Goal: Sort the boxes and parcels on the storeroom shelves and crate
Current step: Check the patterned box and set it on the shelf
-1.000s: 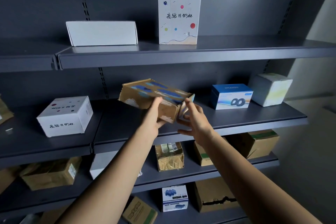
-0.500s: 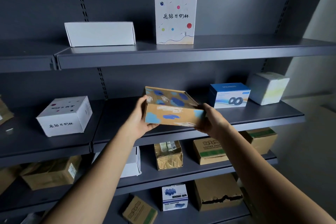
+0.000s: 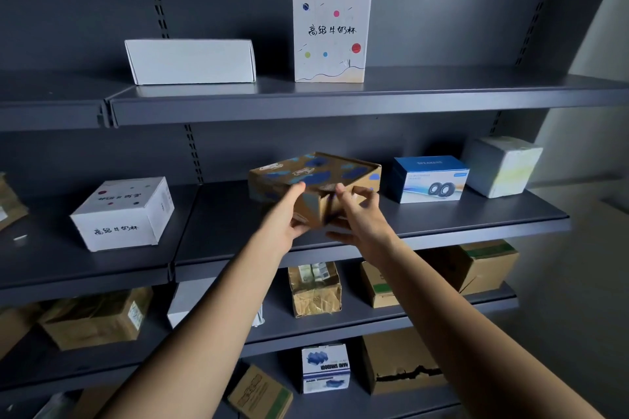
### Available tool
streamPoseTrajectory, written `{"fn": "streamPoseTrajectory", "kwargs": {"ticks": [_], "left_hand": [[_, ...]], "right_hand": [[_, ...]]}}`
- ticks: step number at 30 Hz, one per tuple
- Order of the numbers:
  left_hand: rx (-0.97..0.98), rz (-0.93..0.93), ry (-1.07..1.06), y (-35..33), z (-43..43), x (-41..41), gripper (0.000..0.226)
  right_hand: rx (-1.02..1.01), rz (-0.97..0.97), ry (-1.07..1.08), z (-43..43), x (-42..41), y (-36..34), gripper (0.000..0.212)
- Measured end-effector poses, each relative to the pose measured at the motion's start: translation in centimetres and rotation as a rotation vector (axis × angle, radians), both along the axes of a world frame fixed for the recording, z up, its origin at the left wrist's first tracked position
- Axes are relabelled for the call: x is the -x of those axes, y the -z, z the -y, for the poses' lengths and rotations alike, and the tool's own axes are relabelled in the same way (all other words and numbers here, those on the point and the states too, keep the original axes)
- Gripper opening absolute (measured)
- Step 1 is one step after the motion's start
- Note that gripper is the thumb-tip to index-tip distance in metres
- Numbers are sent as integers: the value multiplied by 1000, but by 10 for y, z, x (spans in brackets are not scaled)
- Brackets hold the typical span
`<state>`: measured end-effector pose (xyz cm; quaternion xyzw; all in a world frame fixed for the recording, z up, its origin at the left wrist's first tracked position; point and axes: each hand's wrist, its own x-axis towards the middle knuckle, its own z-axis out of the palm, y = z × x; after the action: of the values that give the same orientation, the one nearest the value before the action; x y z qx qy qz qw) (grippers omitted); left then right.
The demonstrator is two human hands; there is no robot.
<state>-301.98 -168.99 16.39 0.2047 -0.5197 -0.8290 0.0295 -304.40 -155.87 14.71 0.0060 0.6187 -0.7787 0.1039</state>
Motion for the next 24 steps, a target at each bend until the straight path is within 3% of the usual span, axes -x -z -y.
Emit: {"fn": "streamPoseTrajectory", "kwargs": {"ticks": [3, 8, 13, 18, 22, 24], "left_hand": [[-24, 48, -54, -4, 14, 2, 19], [-14, 69, -85, -5, 34, 0, 35], [16, 82, -25, 1, 50, -2, 33], [125, 51, 4, 8, 54, -6, 29], [214, 49, -2, 13, 60, -3, 25], [258, 53, -5, 16, 62, -3, 21]], "right_hand": [[-107, -24, 83, -16, 7, 1, 32], [-119, -14, 187, -49, 19, 0, 46], [-124, 7, 38, -63, 20, -2, 52], [-218, -40, 46, -60, 22, 1, 49], [-220, -151, 36, -58, 22, 2, 20], [-238, -174, 32, -56, 24, 3, 21]]}}
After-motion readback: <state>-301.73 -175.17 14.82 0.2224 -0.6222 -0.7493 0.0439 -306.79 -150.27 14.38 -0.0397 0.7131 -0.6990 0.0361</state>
